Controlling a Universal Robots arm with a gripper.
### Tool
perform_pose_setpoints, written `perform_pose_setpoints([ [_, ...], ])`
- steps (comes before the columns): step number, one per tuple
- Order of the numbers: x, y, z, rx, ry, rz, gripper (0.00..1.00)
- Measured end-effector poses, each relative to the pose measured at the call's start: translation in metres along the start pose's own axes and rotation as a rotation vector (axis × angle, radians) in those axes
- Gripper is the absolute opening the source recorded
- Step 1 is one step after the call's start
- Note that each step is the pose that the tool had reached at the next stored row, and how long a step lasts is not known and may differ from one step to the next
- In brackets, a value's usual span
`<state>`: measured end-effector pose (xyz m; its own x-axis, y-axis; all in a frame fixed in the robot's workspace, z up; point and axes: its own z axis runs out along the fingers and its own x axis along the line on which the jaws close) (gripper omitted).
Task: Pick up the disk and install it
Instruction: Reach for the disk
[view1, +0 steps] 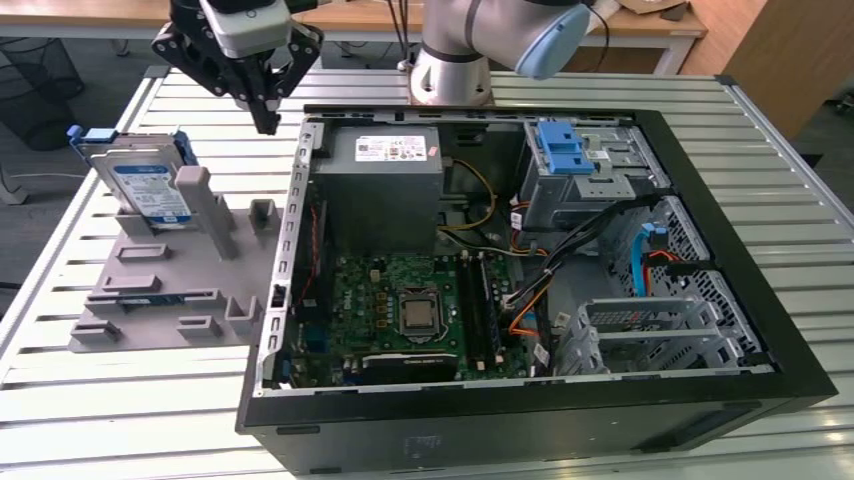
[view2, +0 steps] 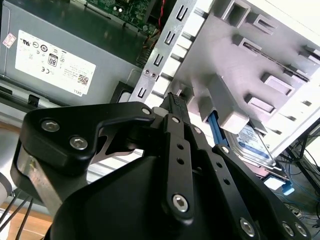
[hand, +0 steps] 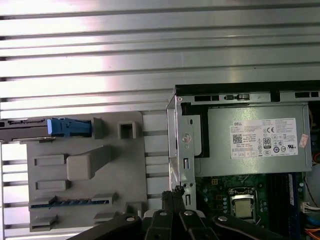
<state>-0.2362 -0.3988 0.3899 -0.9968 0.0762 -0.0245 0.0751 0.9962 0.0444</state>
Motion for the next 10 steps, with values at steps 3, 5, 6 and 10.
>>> perform_pose_setpoints([
  [3, 0.0015, -0.0001, 0.0000, 0.0000, 0.0000, 0.000, 0.11],
  [5, 0.0027, -0.0002, -0.0001, 0.0001, 0.0001, 0.000, 0.11],
  [6, 0.0033, -0.0003, 0.0000, 0.0001, 0.0000, 0.000, 0.11],
  [10, 0.0064, -0.0005, 0.0000, 0.0000, 0.0000, 0.000, 0.11],
])
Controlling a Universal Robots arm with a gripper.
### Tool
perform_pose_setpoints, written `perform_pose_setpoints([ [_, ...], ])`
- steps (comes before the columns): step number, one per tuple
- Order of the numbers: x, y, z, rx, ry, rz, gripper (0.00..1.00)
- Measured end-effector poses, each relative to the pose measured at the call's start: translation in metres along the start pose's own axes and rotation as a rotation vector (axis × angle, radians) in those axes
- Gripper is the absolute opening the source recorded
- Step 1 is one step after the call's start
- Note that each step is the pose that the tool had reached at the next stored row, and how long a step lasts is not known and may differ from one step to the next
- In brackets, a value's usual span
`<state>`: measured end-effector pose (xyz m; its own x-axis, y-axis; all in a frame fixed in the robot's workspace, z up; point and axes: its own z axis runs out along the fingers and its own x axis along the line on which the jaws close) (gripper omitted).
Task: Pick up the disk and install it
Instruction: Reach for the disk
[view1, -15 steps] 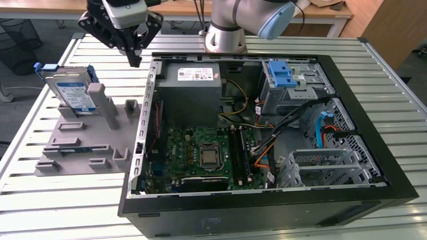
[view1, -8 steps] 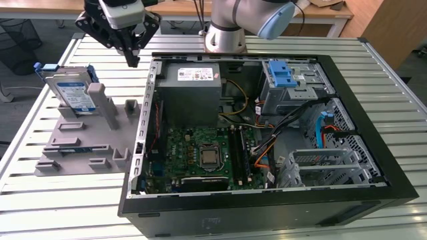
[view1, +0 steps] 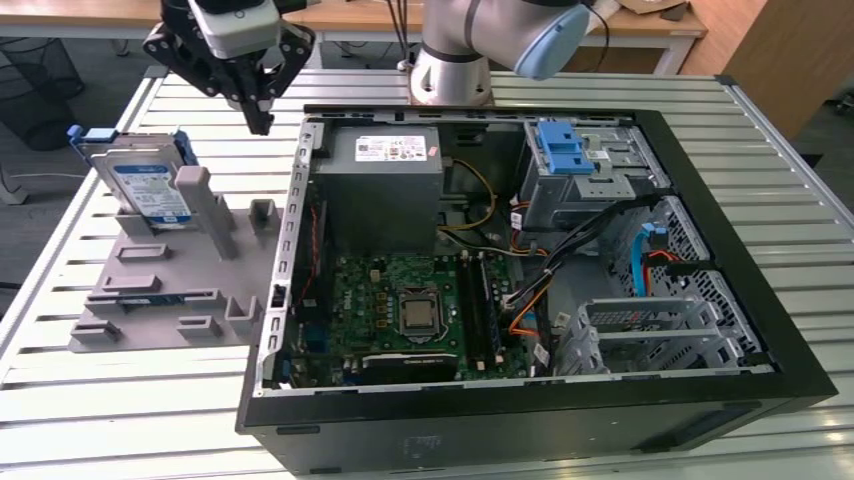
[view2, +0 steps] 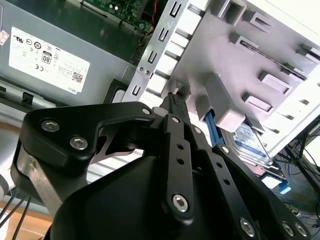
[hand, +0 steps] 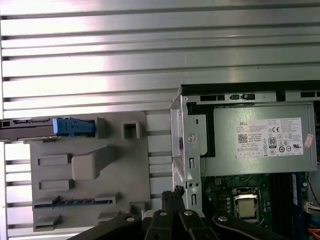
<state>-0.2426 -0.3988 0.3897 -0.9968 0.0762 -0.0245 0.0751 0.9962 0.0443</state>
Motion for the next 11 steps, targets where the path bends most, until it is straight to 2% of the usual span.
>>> perform_pose_setpoints([
  [11, 0.0078, -0.0006, 0.0001, -0.0001, 0.0000, 0.000, 0.11],
])
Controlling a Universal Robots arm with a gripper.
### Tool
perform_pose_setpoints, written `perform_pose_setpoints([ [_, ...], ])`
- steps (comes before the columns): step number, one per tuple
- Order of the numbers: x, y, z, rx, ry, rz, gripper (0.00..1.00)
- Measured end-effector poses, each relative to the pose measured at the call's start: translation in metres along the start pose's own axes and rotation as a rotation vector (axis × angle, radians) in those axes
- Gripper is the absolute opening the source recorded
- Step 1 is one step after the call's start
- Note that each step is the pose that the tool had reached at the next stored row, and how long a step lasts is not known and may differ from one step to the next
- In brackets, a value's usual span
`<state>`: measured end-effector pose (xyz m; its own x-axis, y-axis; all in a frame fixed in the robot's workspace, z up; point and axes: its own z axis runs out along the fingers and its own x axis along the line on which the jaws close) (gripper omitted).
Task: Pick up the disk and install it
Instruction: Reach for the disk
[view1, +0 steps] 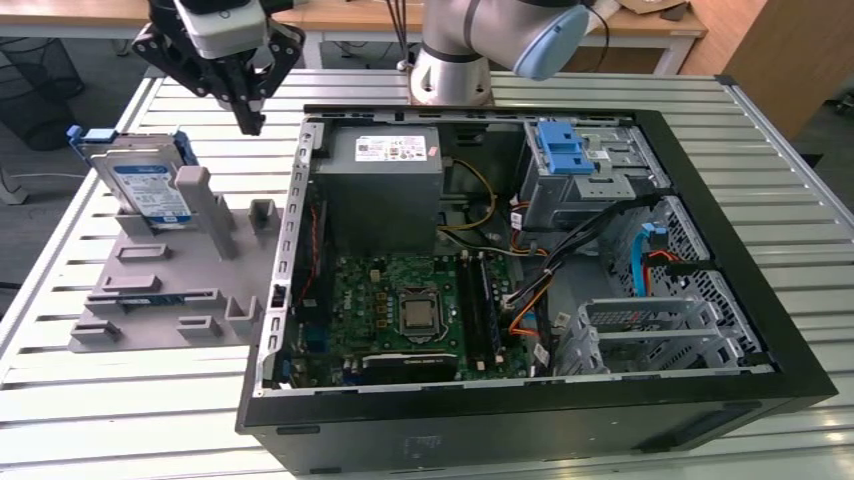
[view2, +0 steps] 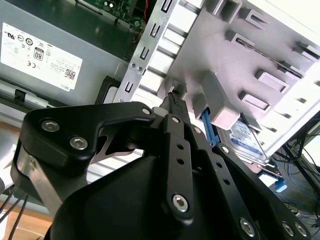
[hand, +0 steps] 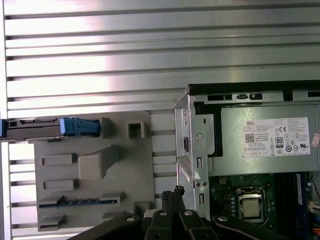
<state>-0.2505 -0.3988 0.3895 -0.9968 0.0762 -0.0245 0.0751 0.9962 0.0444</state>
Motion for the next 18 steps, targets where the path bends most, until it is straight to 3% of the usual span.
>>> perform_pose_setpoints([
  [5, 0.0042, -0.0003, 0.0000, 0.0000, 0.0000, 0.000, 0.11],
  [18, 0.0051, -0.0004, -0.0001, 0.0001, 0.0000, 0.000, 0.11],
])
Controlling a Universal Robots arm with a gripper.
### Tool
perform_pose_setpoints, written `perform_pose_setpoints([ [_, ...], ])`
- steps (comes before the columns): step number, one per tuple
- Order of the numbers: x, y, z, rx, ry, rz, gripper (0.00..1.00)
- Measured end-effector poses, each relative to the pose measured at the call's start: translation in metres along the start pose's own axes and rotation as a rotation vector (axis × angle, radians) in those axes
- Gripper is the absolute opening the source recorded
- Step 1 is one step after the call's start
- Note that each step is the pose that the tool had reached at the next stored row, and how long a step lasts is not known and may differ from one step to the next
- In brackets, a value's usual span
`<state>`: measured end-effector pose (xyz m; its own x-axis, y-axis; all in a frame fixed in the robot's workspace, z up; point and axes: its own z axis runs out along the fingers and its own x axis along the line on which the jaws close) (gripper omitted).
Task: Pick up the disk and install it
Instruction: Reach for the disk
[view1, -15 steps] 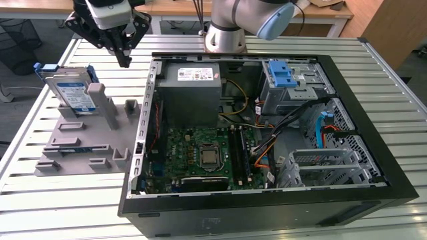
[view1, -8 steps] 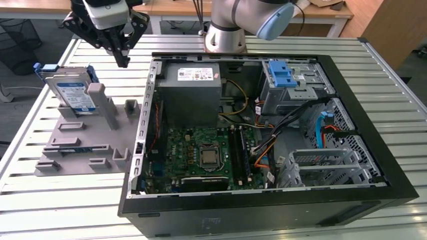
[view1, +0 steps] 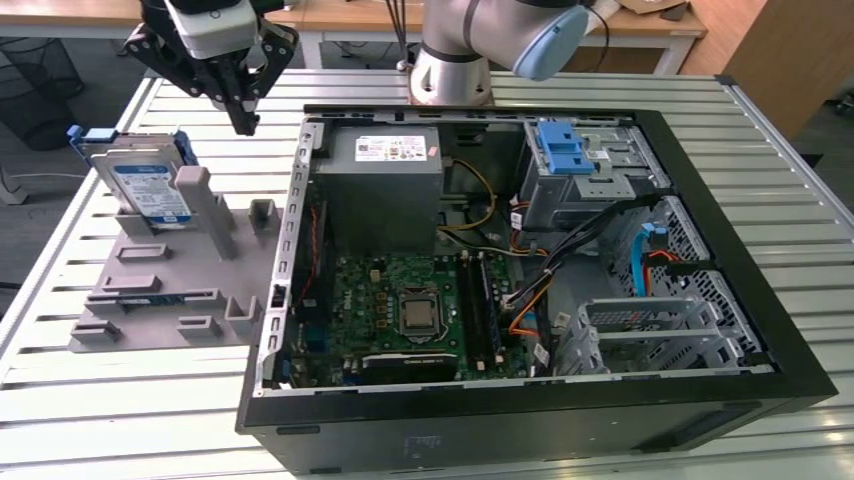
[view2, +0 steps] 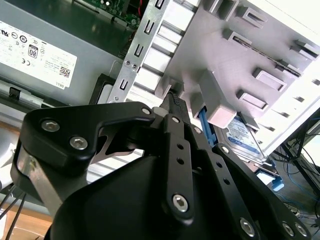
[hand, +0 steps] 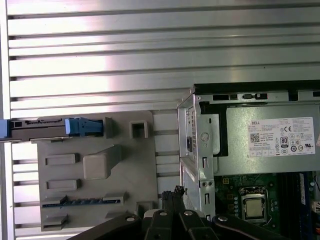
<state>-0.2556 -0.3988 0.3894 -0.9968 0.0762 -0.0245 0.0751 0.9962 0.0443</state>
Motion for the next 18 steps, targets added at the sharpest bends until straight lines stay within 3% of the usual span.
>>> perform_pose_setpoints([
  [18, 0.0058, 0.0024, 0.0002, 0.0000, 0.0000, 0.000, 0.11],
])
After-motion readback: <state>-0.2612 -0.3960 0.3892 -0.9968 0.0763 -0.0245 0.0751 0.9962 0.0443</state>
